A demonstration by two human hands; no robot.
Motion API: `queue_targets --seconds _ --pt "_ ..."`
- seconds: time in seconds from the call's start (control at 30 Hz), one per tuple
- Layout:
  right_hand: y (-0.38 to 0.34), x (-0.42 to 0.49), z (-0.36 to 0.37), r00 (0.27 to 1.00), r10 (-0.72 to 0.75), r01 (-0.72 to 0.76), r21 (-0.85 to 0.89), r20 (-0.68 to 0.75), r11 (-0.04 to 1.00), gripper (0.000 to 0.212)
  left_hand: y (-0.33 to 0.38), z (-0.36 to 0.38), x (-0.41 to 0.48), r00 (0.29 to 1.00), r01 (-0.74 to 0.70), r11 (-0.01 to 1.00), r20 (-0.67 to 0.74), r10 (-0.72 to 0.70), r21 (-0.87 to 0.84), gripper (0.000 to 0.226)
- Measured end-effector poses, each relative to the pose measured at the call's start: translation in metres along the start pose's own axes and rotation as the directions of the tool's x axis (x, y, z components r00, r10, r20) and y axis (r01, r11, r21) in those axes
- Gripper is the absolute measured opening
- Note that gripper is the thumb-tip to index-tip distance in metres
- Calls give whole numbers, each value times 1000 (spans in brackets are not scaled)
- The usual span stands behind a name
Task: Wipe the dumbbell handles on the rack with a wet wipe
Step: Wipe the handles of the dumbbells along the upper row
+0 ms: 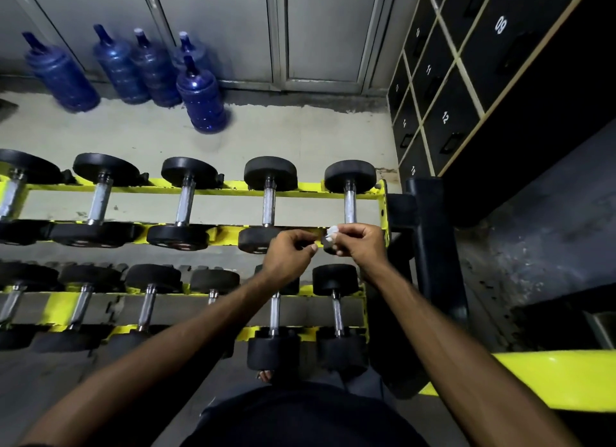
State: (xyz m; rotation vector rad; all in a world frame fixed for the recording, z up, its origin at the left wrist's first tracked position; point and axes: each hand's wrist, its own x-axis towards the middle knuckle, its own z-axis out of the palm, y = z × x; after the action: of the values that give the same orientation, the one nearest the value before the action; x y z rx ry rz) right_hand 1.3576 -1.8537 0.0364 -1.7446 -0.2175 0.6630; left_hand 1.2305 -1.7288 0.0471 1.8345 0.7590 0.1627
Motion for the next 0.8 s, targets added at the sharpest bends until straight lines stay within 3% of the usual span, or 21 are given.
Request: queue_targets --seconds 0.07,0.2,0.3,0.47,0.6,0.73,0.8 --pt "0 17 -21 997 -28 23 -63 -69 998 15 3 15 6 999 -29 995 -13 30 93 26" --pt "1 60 -61 996 -70 54 -266 -49 962 18 12 43 21 994 -102 949 5 105 300 28" --pt "3 89 -75 996 -83 92 -420 39 903 12 17 62 31 986 -154 884 9 167 441 30" --pt "5 122 -80 952 -113 267 -594 284 759 11 25 83 37 992 -114 865 5 128 488 29" --pt "9 139 -71 859 -84 450 -670 504 591 12 23 93 35 997 -69 853 5 77 517 32" --pt "2 147 -56 670 -139 719 -590 729 367 14 22 92 39 999 -33 829 7 35 559 32" --pt "-7 149 -45 619 -89 774 -585 781 243 16 22 90 43 998 -58 803 27 52 593 30"
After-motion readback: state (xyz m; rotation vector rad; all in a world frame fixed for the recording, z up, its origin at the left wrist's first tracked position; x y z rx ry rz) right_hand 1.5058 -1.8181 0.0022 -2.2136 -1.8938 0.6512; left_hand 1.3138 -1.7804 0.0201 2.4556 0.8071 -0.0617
